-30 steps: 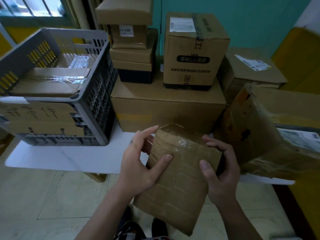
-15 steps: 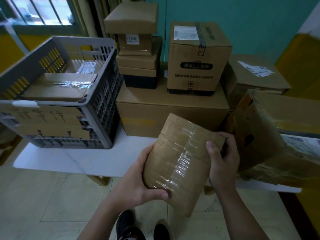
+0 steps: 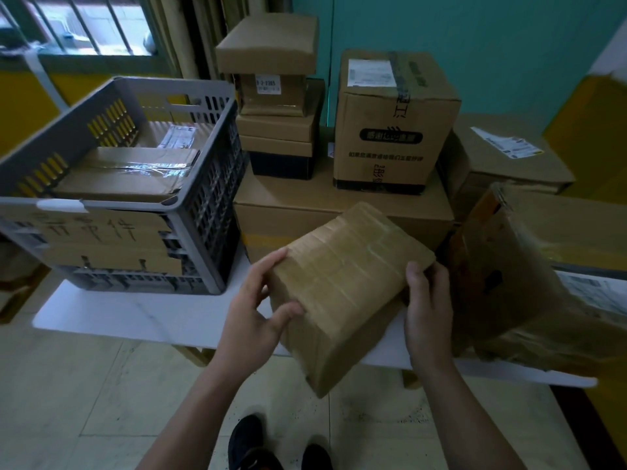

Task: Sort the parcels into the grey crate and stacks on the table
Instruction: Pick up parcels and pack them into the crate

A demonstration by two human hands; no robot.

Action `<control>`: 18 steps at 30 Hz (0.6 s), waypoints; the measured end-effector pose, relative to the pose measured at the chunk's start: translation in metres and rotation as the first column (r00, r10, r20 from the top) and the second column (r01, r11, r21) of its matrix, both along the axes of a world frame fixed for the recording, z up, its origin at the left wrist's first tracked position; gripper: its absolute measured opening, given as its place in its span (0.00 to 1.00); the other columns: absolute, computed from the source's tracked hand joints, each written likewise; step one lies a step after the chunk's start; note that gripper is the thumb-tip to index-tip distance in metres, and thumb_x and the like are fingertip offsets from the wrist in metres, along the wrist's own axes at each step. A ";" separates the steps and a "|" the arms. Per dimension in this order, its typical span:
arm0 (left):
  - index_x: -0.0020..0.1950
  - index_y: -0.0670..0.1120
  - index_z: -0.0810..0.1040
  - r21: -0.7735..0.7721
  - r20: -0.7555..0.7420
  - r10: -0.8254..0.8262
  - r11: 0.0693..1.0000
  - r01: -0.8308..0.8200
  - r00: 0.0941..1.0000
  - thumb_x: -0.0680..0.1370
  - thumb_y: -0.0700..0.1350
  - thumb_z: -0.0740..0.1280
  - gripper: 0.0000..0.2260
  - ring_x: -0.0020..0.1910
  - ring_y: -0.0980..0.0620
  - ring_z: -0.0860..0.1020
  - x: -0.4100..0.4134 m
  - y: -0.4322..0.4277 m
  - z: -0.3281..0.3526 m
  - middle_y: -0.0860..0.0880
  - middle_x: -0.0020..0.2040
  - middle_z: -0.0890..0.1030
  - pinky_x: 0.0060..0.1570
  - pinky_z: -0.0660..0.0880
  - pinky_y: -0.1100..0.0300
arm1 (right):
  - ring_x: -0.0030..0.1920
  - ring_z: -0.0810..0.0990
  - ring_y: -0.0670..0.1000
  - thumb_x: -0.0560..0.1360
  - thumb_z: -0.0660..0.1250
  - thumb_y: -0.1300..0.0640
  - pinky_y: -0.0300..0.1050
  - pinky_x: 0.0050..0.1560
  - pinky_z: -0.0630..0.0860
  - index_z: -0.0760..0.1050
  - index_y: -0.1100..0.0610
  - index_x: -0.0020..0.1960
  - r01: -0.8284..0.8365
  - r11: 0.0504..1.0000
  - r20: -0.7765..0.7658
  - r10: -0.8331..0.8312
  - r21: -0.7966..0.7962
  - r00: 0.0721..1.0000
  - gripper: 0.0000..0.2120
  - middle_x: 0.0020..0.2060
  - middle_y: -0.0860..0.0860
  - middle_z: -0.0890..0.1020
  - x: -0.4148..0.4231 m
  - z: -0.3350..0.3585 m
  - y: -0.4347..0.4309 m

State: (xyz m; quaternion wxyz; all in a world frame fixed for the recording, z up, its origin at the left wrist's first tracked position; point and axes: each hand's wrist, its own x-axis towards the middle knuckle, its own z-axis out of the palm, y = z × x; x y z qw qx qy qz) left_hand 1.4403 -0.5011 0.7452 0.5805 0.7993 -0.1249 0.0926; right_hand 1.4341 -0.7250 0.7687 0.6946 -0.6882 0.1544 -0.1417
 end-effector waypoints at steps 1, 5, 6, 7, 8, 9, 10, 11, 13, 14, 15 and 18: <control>0.69 0.68 0.67 0.023 0.010 0.007 1.000 -0.007 1.000 0.72 0.56 0.71 0.27 0.67 0.55 0.73 0.001 -0.001 0.002 0.63 0.67 0.73 0.64 0.75 0.56 | 0.53 0.75 0.34 0.76 0.66 0.40 0.34 0.44 0.70 0.66 0.42 0.65 -0.025 1.000 -0.015 0.025 0.002 1.000 0.21 0.54 0.35 0.74 -0.002 -0.002 0.002; 0.67 0.71 0.68 0.066 0.052 0.062 0.996 -0.065 0.997 0.72 0.55 0.69 0.25 0.66 0.60 0.72 0.004 -0.008 0.008 0.67 0.65 0.72 0.62 0.75 0.56 | 0.60 0.70 0.37 0.75 0.62 0.32 0.27 0.47 0.69 0.53 0.37 0.76 -0.121 0.992 -0.041 0.120 -0.035 0.992 0.34 0.65 0.34 0.67 -0.004 -0.002 0.004; 0.67 0.70 0.69 0.063 0.062 0.076 0.995 -0.080 0.995 0.72 0.54 0.68 0.25 0.66 0.60 0.72 0.006 -0.010 0.011 0.66 0.65 0.72 0.61 0.74 0.57 | 0.61 0.68 0.34 0.72 0.61 0.29 0.23 0.47 0.67 0.48 0.34 0.77 -0.144 0.987 -0.041 0.142 -0.073 0.989 0.39 0.68 0.36 0.65 -0.003 -0.001 0.004; 0.66 0.70 0.69 0.065 0.066 0.088 0.994 -0.092 0.994 0.72 0.54 0.68 0.24 0.64 0.61 0.72 0.007 -0.011 0.015 0.65 0.64 0.72 0.60 0.74 0.57 | 0.63 0.66 0.33 0.67 0.61 0.25 0.20 0.49 0.66 0.45 0.31 0.76 -0.164 0.979 -0.041 0.160 -0.118 0.986 0.43 0.71 0.37 0.62 -0.002 0.000 0.002; 0.66 0.68 0.70 0.075 0.067 0.095 0.992 -0.100 0.993 0.71 0.54 0.68 0.24 0.63 0.62 0.72 0.009 -0.013 0.019 0.63 0.62 0.72 0.59 0.73 0.58 | 0.67 0.64 0.34 0.62 0.62 0.21 0.21 0.54 0.65 0.43 0.28 0.74 -0.188 0.969 -0.042 0.184 -0.160 0.982 0.47 0.73 0.36 0.59 -0.001 0.002 0.001; 0.66 0.66 0.70 0.096 0.069 0.099 0.990 -0.105 0.993 0.71 0.55 0.68 0.23 0.61 0.63 0.72 0.011 -0.016 0.023 0.62 0.61 0.72 0.57 0.72 0.60 | 0.70 0.61 0.36 0.58 0.62 0.18 0.25 0.58 0.64 0.43 0.26 0.73 -0.214 0.959 -0.047 0.209 -0.187 0.977 0.49 0.73 0.35 0.57 0.001 0.002 -0.002; 0.66 0.64 0.70 0.124 0.072 0.099 0.986 -0.108 0.992 0.71 0.55 0.68 0.23 0.59 0.64 0.71 0.013 -0.018 0.028 0.62 0.60 0.71 0.55 0.71 0.63 | 0.72 0.59 0.37 0.56 0.61 0.16 0.27 0.60 0.63 0.43 0.26 0.73 -0.237 0.951 -0.051 0.231 -0.199 0.972 0.51 0.73 0.34 0.56 0.003 0.002 -0.004; 0.66 0.63 0.70 0.157 0.081 0.102 0.981 -0.114 0.992 0.72 0.55 0.69 0.23 0.58 0.65 0.71 0.015 -0.021 0.032 0.62 0.59 0.71 0.53 0.69 0.67 | 0.72 0.58 0.39 0.55 0.60 0.16 0.27 0.59 0.63 0.45 0.28 0.74 -0.253 0.948 -0.062 0.245 -0.195 0.968 0.53 0.72 0.34 0.55 0.005 0.003 -0.006; 0.66 0.61 0.71 0.210 0.101 0.114 0.969 -0.134 0.988 0.72 0.54 0.70 0.23 0.56 0.68 0.70 0.017 -0.025 0.037 0.62 0.57 0.70 0.51 0.66 0.74 | 0.73 0.59 0.43 0.59 0.59 0.18 0.30 0.59 0.65 0.48 0.33 0.77 -0.254 0.954 -0.098 0.241 -0.161 0.966 0.51 0.74 0.37 0.57 0.008 0.003 -0.008; 0.66 0.60 0.72 0.229 0.105 0.121 0.963 -0.142 0.987 0.72 0.54 0.70 0.23 0.56 0.69 0.69 0.018 -0.027 0.039 0.61 0.56 0.70 0.50 0.65 0.76 | 0.75 0.61 0.47 0.62 0.58 0.22 0.37 0.63 0.67 0.49 0.35 0.78 -0.252 0.957 -0.113 0.238 -0.141 0.965 0.48 0.76 0.41 0.58 0.010 0.002 -0.008; 0.66 0.59 0.72 0.246 0.104 0.126 0.958 -0.148 0.987 0.73 0.54 0.70 0.22 0.56 0.69 0.68 0.019 -0.029 0.040 0.60 0.55 0.70 0.49 0.65 0.76 | 0.75 0.63 0.51 0.63 0.58 0.26 0.46 0.67 0.68 0.50 0.36 0.78 -0.249 0.960 -0.125 0.233 -0.127 0.964 0.46 0.78 0.45 0.59 0.011 0.001 -0.009; 0.67 0.58 0.72 0.286 0.103 0.134 0.945 -0.159 0.986 0.73 0.56 0.69 0.23 0.56 0.67 0.68 0.020 -0.035 0.044 0.56 0.56 0.71 0.49 0.63 0.78 | 0.73 0.66 0.53 0.64 0.58 0.27 0.61 0.69 0.70 0.53 0.35 0.77 -0.246 0.965 -0.161 0.231 -0.087 0.960 0.43 0.76 0.48 0.63 0.014 -0.002 -0.011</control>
